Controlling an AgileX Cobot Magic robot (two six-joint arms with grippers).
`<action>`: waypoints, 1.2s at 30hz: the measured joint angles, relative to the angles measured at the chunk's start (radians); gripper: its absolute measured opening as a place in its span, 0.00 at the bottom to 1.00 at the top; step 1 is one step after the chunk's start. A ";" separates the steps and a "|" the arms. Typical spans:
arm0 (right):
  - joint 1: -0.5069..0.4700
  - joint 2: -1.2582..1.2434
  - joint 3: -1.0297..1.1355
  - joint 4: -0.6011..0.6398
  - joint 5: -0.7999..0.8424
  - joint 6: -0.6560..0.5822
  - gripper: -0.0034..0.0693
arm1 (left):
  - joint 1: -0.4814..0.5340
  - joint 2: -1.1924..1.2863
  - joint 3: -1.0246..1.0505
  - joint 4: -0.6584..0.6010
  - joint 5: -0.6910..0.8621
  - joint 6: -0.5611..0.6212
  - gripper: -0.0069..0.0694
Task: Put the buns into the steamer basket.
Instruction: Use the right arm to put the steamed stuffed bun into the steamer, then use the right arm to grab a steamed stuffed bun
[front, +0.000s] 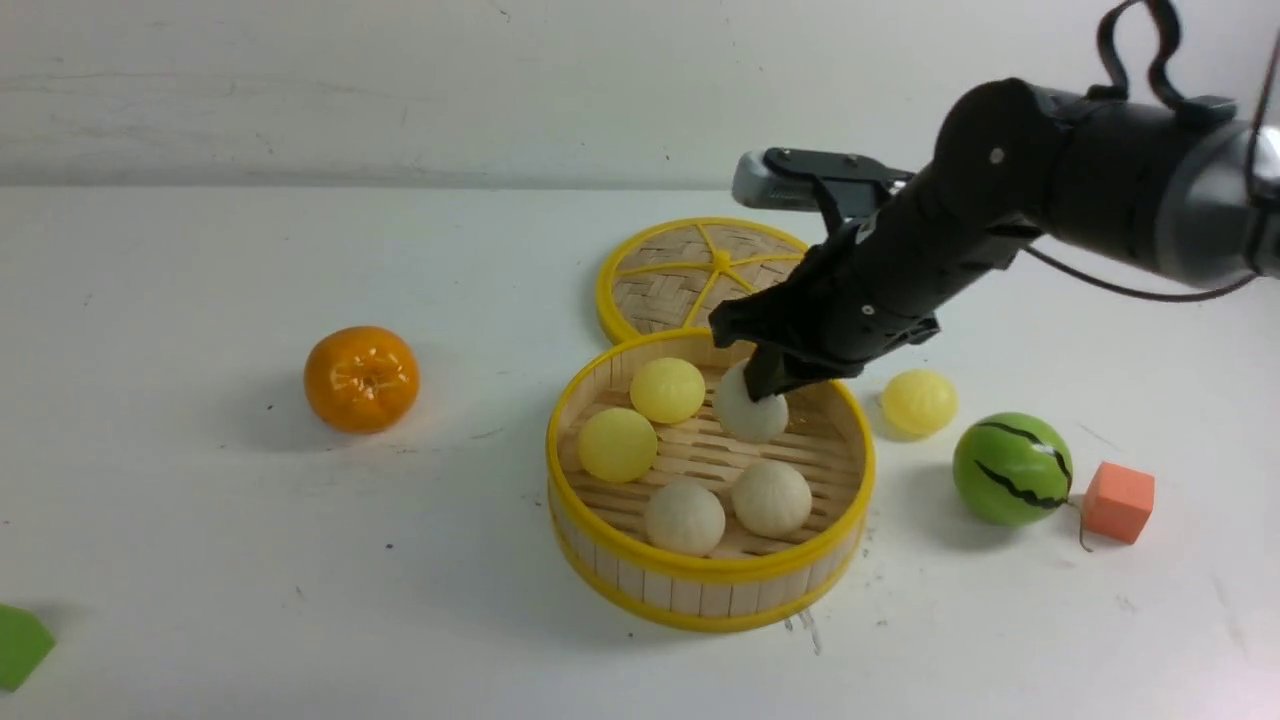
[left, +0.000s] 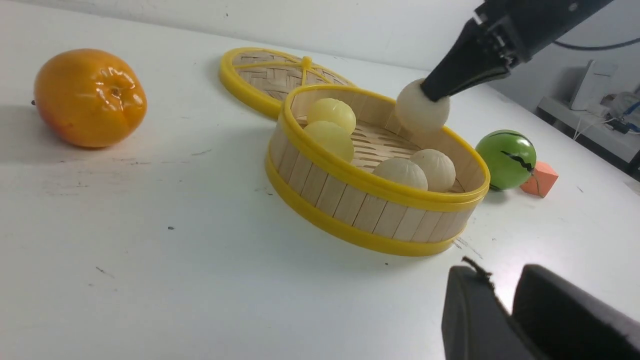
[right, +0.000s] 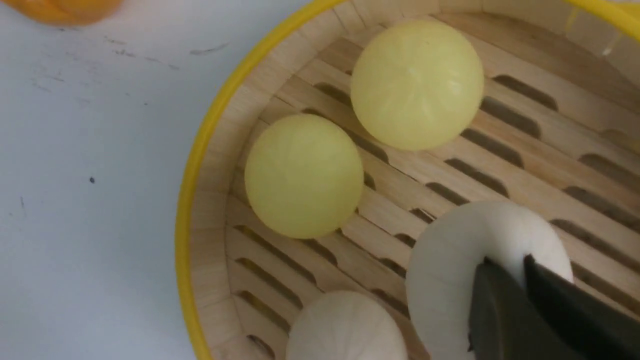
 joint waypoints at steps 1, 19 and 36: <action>0.000 0.035 -0.018 0.039 0.000 -0.026 0.06 | 0.000 0.000 0.000 0.000 0.000 0.000 0.26; -0.001 0.130 -0.039 0.053 -0.053 -0.075 0.33 | 0.000 0.000 0.000 0.000 0.000 0.000 0.28; -0.220 -0.005 -0.044 -0.222 0.070 0.082 0.67 | 0.000 0.000 0.000 0.000 0.000 0.000 0.29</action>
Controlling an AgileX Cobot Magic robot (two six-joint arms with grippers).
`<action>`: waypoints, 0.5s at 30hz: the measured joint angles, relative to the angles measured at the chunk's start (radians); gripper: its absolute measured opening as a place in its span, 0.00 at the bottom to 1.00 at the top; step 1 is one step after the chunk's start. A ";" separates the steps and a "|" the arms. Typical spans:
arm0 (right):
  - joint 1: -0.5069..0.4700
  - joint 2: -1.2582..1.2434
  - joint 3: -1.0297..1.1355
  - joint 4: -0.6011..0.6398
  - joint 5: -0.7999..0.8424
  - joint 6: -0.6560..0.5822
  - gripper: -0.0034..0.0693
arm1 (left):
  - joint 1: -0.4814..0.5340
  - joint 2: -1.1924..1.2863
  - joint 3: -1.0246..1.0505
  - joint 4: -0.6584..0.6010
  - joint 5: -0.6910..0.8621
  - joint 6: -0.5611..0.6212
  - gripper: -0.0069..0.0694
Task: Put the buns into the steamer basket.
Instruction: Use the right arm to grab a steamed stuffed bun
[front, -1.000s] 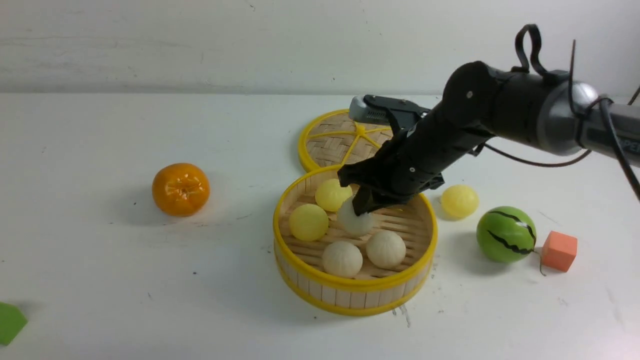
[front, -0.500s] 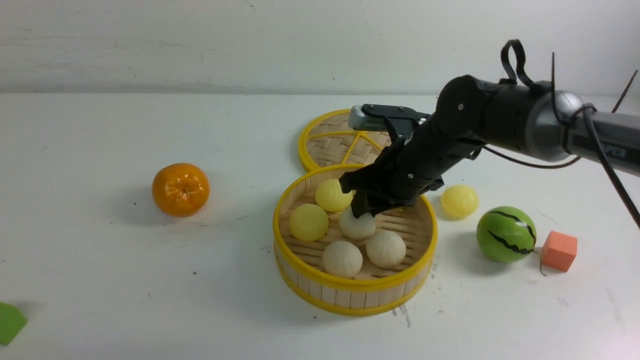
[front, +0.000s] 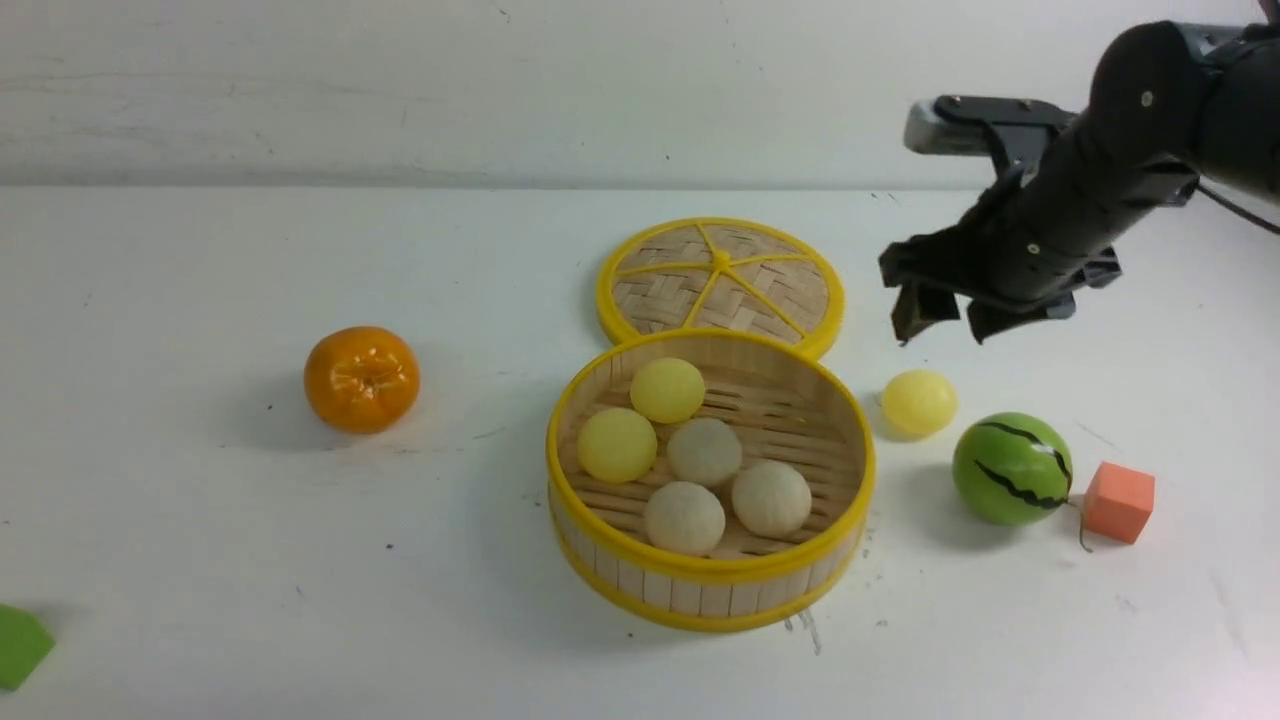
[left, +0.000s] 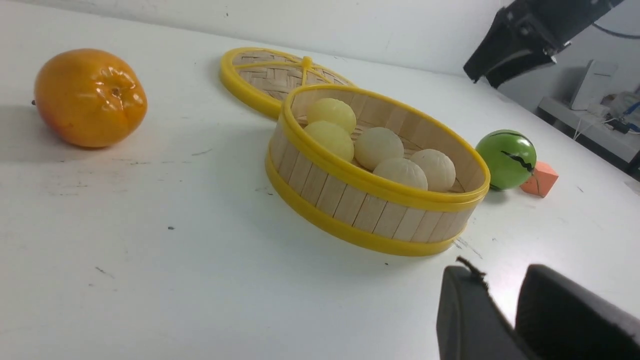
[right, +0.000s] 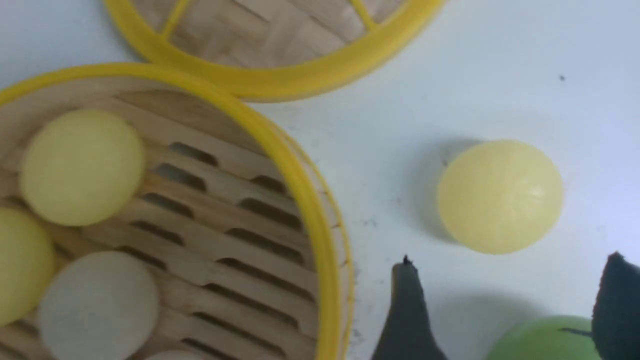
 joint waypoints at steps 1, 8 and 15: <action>-0.011 0.024 0.000 -0.003 -0.006 0.008 0.62 | 0.000 0.000 0.000 0.000 0.000 0.000 0.29; -0.019 0.102 0.000 -0.010 -0.097 -0.031 0.44 | 0.000 0.000 0.000 0.000 0.000 0.000 0.30; -0.019 0.150 -0.014 -0.010 -0.172 -0.040 0.42 | 0.000 0.000 0.000 0.000 0.000 0.000 0.30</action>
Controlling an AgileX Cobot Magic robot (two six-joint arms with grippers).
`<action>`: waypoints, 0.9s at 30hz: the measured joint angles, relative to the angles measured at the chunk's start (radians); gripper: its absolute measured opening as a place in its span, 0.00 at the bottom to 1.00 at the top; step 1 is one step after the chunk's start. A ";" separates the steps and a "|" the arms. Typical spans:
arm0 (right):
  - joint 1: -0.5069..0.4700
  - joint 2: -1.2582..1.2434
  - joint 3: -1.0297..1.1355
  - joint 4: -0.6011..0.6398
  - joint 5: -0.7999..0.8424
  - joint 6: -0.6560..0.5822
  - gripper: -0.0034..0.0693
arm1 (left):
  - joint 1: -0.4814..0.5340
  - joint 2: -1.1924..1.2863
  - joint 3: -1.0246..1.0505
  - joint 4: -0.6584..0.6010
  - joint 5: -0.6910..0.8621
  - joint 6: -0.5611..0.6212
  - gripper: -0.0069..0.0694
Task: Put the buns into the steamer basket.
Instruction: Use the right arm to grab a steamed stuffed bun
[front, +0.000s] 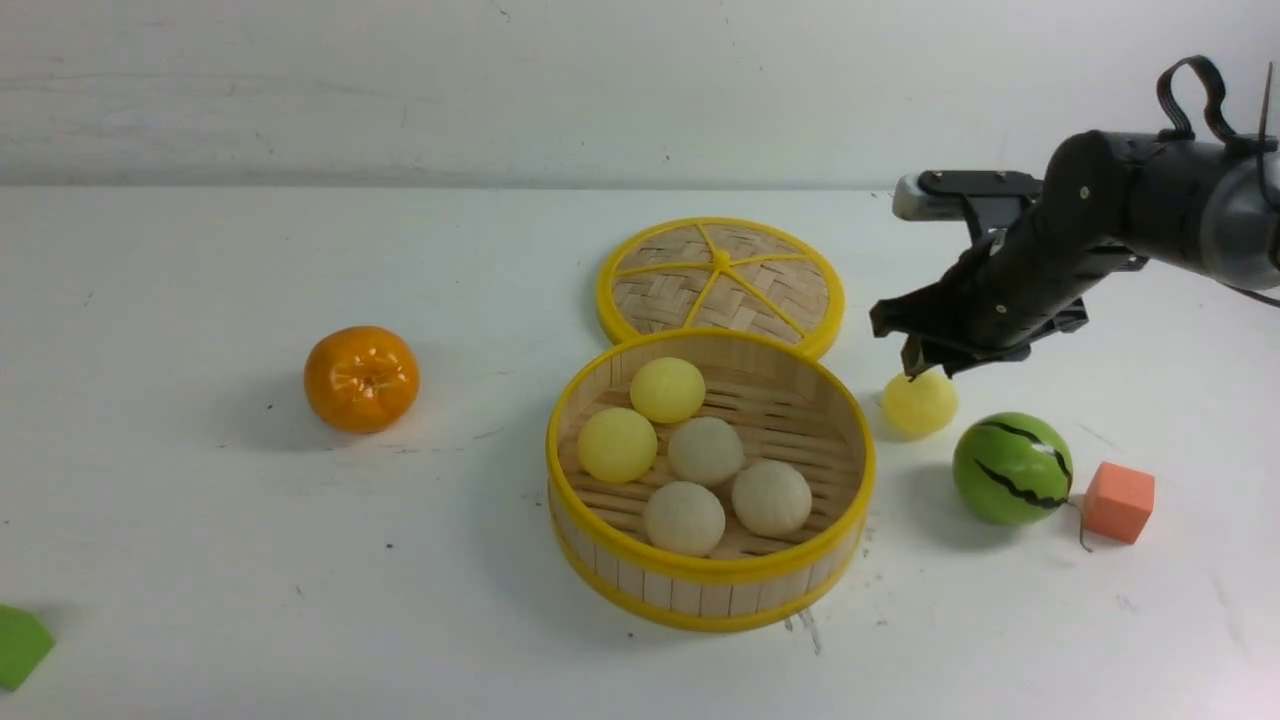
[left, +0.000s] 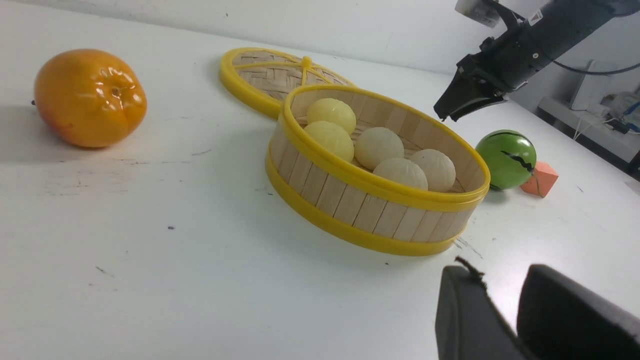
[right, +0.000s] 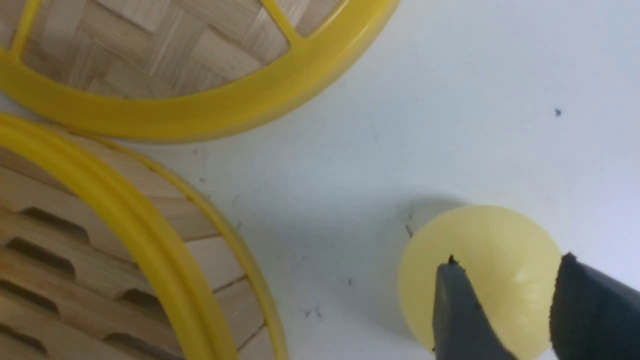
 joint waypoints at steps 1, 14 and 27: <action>0.000 0.016 -0.019 0.000 0.000 0.000 0.42 | 0.000 0.000 0.000 0.000 0.000 0.000 0.30; 0.000 0.073 -0.073 -0.029 0.031 -0.001 0.41 | 0.000 0.000 0.000 0.000 0.000 0.000 0.30; 0.000 0.074 -0.073 -0.029 0.052 -0.011 0.10 | 0.000 0.000 0.000 0.000 0.000 0.000 0.30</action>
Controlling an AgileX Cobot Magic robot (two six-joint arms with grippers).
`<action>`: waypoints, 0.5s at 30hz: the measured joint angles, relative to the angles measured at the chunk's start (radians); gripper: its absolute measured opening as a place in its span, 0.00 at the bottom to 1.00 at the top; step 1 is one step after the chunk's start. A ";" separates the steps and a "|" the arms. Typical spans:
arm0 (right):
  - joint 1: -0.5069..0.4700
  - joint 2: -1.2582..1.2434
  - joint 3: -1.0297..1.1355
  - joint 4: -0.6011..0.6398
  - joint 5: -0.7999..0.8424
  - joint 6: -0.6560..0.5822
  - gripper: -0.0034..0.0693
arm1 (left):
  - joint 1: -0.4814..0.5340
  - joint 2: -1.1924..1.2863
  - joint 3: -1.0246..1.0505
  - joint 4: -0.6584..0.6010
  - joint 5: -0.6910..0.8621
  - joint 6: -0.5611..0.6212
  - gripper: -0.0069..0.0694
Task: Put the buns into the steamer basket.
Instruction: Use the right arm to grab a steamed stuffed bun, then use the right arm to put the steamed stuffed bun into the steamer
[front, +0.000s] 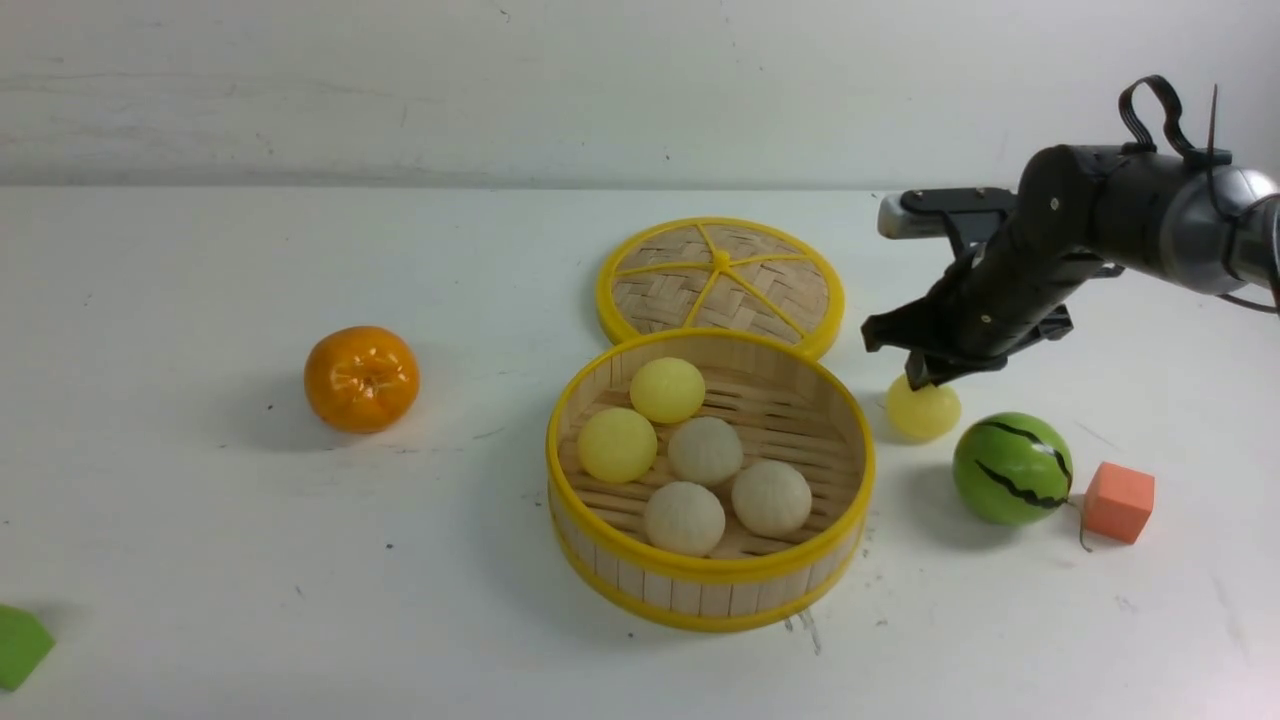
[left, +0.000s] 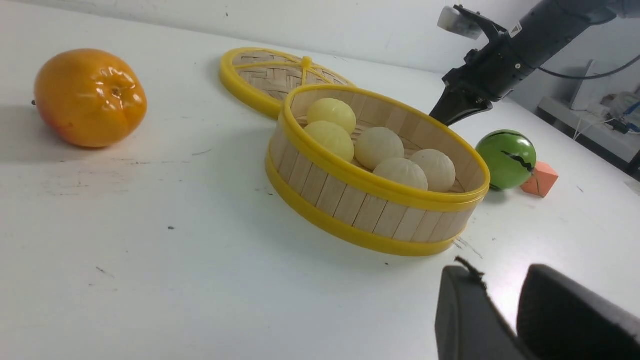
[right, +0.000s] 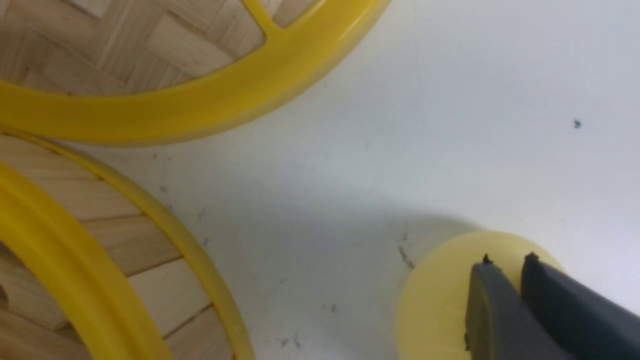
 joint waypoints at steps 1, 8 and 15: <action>0.000 0.000 -0.001 0.000 0.002 -0.004 0.08 | 0.000 0.000 0.000 0.000 0.000 0.000 0.30; 0.000 -0.027 -0.001 0.000 0.051 -0.025 0.03 | 0.000 0.000 0.000 0.000 0.000 0.000 0.30; 0.000 -0.157 -0.001 0.061 0.134 -0.082 0.03 | 0.000 0.000 0.000 0.000 0.000 0.000 0.31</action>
